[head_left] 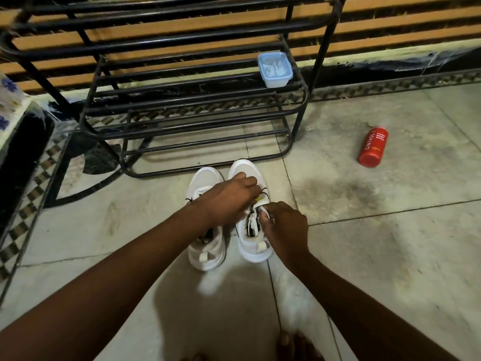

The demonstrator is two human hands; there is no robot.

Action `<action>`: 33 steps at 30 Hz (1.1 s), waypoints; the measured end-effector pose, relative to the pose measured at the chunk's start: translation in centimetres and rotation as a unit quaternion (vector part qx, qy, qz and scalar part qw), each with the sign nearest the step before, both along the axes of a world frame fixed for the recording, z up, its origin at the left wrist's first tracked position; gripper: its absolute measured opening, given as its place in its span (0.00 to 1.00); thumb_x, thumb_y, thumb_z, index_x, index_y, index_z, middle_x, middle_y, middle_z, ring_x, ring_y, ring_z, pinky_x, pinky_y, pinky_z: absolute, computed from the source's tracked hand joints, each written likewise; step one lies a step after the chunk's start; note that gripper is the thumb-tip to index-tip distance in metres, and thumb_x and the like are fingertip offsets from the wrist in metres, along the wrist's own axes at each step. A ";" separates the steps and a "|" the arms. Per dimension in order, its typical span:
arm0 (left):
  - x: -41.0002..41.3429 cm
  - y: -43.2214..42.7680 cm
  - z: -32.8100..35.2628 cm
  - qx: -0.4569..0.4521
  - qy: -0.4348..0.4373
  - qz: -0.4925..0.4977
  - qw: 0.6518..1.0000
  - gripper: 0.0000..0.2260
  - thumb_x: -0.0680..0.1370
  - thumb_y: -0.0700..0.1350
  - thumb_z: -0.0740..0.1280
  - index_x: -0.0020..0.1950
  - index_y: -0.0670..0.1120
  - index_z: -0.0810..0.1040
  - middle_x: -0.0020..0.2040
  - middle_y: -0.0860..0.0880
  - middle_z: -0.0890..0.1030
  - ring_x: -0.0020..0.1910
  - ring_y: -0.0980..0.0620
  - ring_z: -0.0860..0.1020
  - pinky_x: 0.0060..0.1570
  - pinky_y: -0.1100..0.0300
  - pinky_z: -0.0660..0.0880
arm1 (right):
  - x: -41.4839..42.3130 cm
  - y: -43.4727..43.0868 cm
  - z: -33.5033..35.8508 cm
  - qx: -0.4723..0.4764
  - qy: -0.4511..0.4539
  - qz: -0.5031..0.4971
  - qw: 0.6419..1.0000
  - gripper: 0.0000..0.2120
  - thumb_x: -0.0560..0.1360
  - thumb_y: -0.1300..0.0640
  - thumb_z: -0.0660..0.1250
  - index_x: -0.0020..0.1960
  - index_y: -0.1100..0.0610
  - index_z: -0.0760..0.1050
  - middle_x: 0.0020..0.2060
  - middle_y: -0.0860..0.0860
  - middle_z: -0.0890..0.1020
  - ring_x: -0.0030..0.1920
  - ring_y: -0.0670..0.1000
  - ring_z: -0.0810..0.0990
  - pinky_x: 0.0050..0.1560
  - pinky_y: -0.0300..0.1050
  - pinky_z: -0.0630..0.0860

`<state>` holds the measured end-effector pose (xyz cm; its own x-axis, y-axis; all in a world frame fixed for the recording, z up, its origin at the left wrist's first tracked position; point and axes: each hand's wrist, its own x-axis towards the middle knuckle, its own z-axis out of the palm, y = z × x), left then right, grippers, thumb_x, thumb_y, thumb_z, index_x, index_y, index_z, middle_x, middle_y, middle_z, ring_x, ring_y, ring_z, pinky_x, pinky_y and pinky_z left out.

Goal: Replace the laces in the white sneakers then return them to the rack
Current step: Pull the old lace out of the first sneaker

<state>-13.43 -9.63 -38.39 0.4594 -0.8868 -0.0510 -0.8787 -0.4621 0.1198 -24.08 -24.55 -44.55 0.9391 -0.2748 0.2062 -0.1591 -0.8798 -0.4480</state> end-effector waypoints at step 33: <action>1.5 2.0 0.4 -0.099 0.022 0.104 0.989 0.06 0.79 0.48 0.71 0.49 0.47 0.85 0.44 0.52 0.80 0.47 0.50 0.71 0.43 0.49 0.74 | 0.0 0.3 0.2 -0.028 -0.011 0.010 0.999 0.07 0.71 0.56 0.76 0.47 0.55 0.82 0.38 0.52 0.82 0.33 0.57 0.82 0.32 0.44 0.72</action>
